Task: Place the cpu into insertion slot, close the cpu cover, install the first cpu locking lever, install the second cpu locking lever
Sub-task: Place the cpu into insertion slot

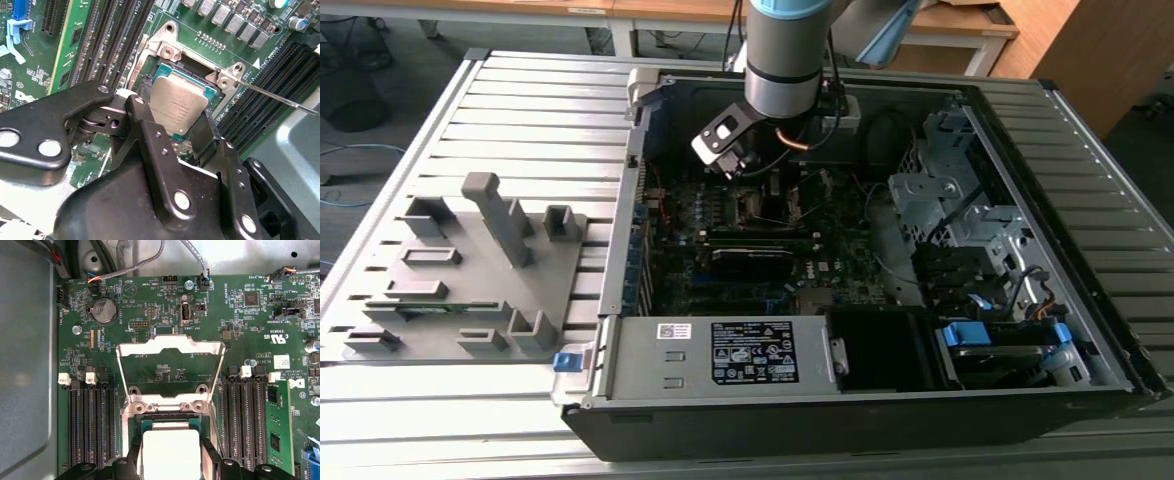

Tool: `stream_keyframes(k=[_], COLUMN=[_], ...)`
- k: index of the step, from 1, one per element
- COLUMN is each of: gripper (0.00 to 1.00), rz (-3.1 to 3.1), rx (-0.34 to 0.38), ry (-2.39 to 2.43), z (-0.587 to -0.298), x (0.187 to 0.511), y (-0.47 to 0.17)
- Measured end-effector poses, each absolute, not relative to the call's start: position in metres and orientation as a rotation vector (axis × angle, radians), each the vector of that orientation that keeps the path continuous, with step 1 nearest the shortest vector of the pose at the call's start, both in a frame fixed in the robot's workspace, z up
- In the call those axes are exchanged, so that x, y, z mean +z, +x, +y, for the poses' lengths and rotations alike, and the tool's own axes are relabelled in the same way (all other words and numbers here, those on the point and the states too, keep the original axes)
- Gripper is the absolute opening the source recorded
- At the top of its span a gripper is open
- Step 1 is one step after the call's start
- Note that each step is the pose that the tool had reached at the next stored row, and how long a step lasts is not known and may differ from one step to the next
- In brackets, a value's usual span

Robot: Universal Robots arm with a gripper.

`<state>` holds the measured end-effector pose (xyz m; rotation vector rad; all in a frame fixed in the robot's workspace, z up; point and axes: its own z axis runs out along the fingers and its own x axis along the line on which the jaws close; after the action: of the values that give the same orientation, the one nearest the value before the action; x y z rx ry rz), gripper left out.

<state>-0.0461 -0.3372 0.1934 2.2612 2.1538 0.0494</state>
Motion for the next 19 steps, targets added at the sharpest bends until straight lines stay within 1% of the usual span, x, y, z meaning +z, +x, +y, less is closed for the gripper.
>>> stream_keyframes(k=[15, 16, 17, 19], gripper=[0.55, 0.56, 0.62, 0.62], rz=[2.154, 2.154, 2.154, 2.154], rx=[0.049, 0.049, 0.049, 0.049], ry=[2.261, 2.261, 2.261, 2.261], z=[-0.3372, -0.3372, -0.3372, -0.3372], x=[0.1930, 0.1930, 0.1930, 0.1930], y=[-0.0454, -0.0454, -0.0454, -0.0454])
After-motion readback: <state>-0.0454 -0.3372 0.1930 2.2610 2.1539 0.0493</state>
